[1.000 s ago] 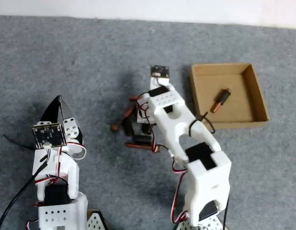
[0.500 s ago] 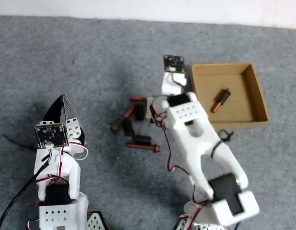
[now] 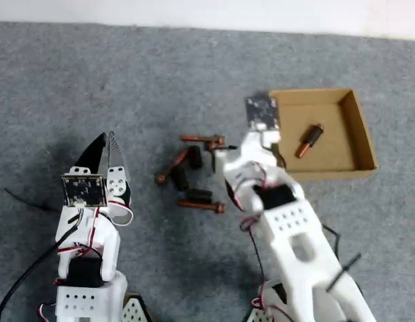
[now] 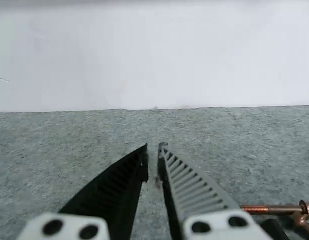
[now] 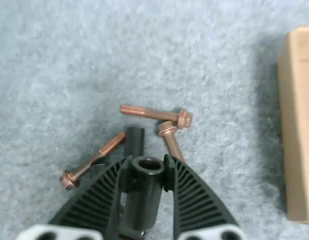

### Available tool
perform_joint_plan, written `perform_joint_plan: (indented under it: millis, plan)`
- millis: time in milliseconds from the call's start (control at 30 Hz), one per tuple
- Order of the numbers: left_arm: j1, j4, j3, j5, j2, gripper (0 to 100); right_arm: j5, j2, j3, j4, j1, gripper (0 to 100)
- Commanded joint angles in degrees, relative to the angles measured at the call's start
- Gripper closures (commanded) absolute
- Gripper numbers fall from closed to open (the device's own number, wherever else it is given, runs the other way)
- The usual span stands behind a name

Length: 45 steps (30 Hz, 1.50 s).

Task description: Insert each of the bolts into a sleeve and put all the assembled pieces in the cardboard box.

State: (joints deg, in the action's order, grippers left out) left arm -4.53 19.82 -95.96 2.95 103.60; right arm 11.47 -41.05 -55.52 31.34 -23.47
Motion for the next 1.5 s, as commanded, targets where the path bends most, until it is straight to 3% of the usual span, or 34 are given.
perform_joint_plan:
  millis: [0, 233, 433, 567, 733, 933, 1167, 1333, 1467]
  plan:
    - [1.2, -1.1, -0.7, 0.4, -0.2, 94, -0.6, -10.2, -4.2, -2.6, 2.9, 99.5]
    - [5.5, -0.8, 0.0, 0.4, -0.3, 92, -0.6, -25.0, -14.7, -2.8, 9.3, 99.5]
    - [9.6, 7.9, 4.6, 0.4, -0.4, 88, -0.6, -39.2, -23.8, -2.5, 11.4, 99.5]
    - [11.0, 9.1, 5.9, 0.4, -0.5, 88, -0.6, -49.0, -30.7, -2.3, 11.8, 99.5]
    - [15.3, 13.9, 11.9, 0.4, -3.8, 88, -0.6, -59.1, -33.1, 3.6, 11.7, 99.5]
    - [19.5, 16.5, 27.6, 1.0, -27.7, 88, -0.6, -64.3, -35.6, 3.9, 11.7, 99.5]
    - [21.6, 21.5, 51.6, 14.3, -65.2, 88, -0.7, -64.1, -36.4, 3.7, 11.8, 99.5]
    - [21.9, 31.3, 70.4, 22.1, -85.1, 85, -2.9, -64.1, -36.3, 2.9, 13.9, 99.5]
    - [26.5, 39.6, 81.3, 28.9, -97.9, 80, -2.9, -64.0, -36.8, -0.1, 15.6, 99.5]
